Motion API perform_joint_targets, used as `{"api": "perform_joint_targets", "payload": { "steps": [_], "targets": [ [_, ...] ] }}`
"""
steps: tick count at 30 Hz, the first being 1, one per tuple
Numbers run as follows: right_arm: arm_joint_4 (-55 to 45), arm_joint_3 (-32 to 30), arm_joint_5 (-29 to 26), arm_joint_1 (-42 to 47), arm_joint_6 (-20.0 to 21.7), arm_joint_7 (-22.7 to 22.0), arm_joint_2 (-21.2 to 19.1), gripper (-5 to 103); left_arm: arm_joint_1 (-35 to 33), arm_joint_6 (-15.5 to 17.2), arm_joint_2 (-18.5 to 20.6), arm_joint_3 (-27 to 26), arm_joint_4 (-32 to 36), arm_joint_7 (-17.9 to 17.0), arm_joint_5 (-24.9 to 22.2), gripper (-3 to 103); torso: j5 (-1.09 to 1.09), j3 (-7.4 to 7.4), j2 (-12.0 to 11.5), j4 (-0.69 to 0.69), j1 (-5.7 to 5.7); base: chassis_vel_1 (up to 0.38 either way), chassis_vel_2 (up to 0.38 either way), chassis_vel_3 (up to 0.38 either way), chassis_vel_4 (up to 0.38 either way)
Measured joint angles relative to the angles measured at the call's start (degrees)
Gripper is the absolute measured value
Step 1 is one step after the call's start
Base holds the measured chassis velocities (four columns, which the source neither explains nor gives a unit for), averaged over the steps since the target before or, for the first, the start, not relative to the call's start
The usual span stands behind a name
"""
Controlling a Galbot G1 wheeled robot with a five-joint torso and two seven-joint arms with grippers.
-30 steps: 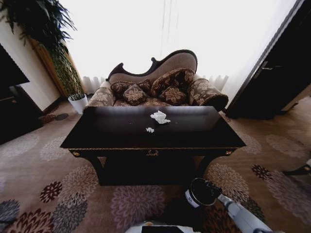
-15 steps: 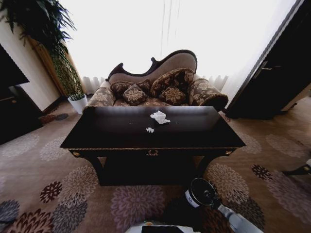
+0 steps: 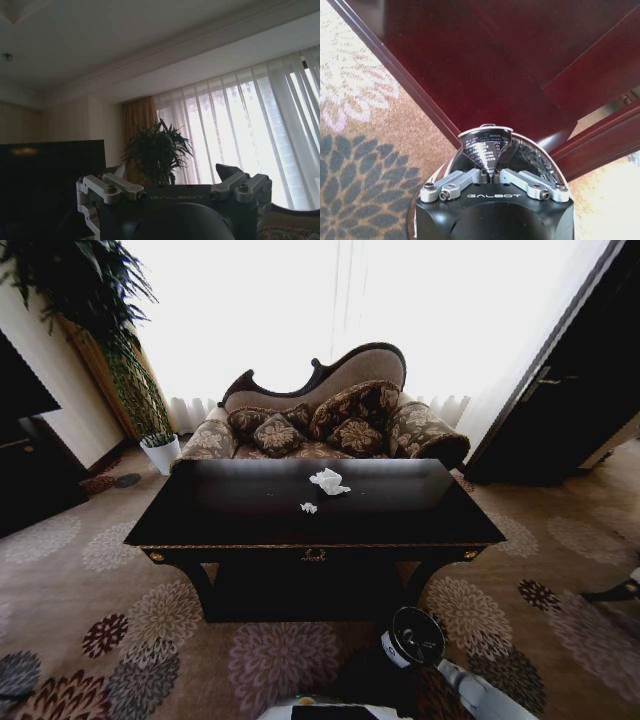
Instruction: Move to the front of the table and place the trash on the table into the trash bin.
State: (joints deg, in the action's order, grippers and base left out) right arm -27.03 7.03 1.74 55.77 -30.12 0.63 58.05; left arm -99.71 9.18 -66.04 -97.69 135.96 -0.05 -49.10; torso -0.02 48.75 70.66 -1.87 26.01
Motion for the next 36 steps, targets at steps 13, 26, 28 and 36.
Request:
{"api": "perform_joint_targets", "payload": {
  "steps": [13,26,28,36],
  "targets": [
    [-0.45,2.41,-3.62,-1.52,0.7,-1.81,0.13,-1,1.69,-0.15,0.19,1.97,-1.08,0.02,1.06,100,0.0,0.0,0.0,0.01,0.0,0.0,0.0,0.0,0.0],
    [-1.51,2.97,-5.5,-1.78,0.38,-1.2,0.05,43,2.2,-0.16,0.2,3.02,-1.61,0.08,1.95,100,0.0,0.0,0.0,0.01,0.0,0.0,0.0,0.0,0.0],
    [-2.5,2.56,-6.26,-1.29,0.36,-1.06,-0.19,49,2.29,-0.15,0.15,3.16,-1.63,0.09,2.0,100,0.01,0.0,0.0,0.01,0.0,0.0,0.0,0.0,0.0],
    [-16.27,-1.88,-9.7,7.81,2.55,-2.82,-3.39,82,3.59,-0.51,-0.32,4.39,-2.11,0.22,2.93,100,0.0,0.0,0.0,0.01,0.0,0.0,0.0,0.0,0.0]
  ]
}}
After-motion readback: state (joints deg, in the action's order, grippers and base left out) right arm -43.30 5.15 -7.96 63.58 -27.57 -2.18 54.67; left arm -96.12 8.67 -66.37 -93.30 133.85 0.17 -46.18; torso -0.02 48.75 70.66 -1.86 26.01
